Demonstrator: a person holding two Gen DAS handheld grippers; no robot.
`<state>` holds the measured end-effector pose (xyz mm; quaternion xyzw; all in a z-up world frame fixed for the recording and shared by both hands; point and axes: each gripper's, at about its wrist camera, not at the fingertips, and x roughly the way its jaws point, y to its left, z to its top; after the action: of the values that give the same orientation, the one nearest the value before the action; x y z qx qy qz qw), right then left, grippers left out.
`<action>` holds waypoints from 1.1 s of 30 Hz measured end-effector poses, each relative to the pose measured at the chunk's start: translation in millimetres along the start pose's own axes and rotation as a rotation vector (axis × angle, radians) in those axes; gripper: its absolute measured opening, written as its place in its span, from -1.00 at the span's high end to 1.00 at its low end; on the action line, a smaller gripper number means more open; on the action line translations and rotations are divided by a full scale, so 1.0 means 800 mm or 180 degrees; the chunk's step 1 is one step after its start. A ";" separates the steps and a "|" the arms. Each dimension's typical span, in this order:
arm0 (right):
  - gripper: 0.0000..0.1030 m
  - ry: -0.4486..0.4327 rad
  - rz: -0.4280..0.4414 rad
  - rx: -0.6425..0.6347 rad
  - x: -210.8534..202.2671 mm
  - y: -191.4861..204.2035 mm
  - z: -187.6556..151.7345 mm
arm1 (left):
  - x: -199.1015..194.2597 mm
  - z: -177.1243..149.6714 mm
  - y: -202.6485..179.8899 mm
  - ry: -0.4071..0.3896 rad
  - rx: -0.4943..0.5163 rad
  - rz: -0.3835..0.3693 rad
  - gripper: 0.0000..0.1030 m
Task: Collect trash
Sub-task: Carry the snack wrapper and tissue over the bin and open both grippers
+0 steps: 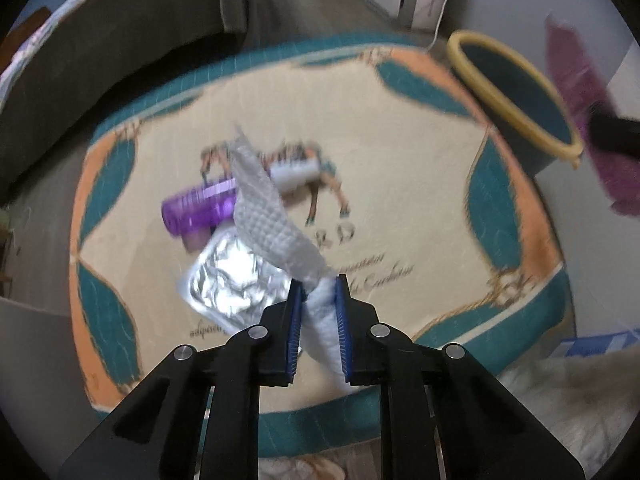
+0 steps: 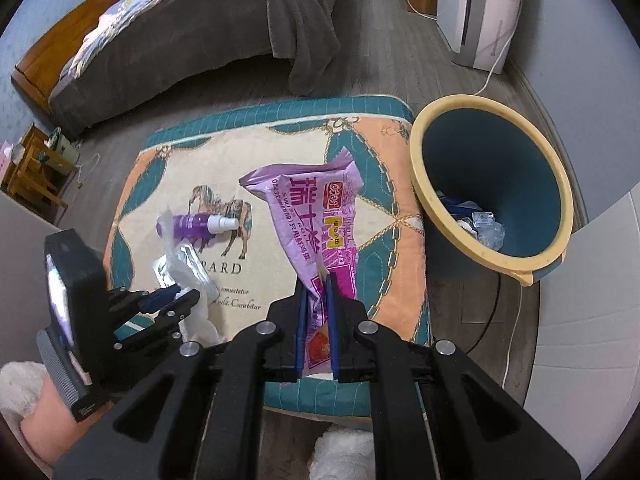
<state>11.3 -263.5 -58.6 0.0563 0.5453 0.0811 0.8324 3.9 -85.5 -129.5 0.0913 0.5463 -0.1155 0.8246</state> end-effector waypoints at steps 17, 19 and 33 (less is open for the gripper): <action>0.84 -0.0326 -0.0048 0.0720 -0.017 -0.133 0.062 | -0.093 0.098 -0.089 -0.0790 0.0561 -0.0371 0.66; 0.84 -0.0292 -0.0043 0.0852 -0.010 -0.151 0.062 | -0.094 0.107 -0.101 -0.0826 0.0618 -0.0429 0.66; 0.84 -0.0231 -0.0221 0.1042 0.019 -0.208 0.073 | -0.051 0.154 -0.174 -0.0765 0.0961 -0.0591 0.66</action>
<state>83.3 -424.1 -79.2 0.1751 0.5225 -0.0397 0.8336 56.4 -249.2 -48.1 0.1486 0.4266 -0.2815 0.8465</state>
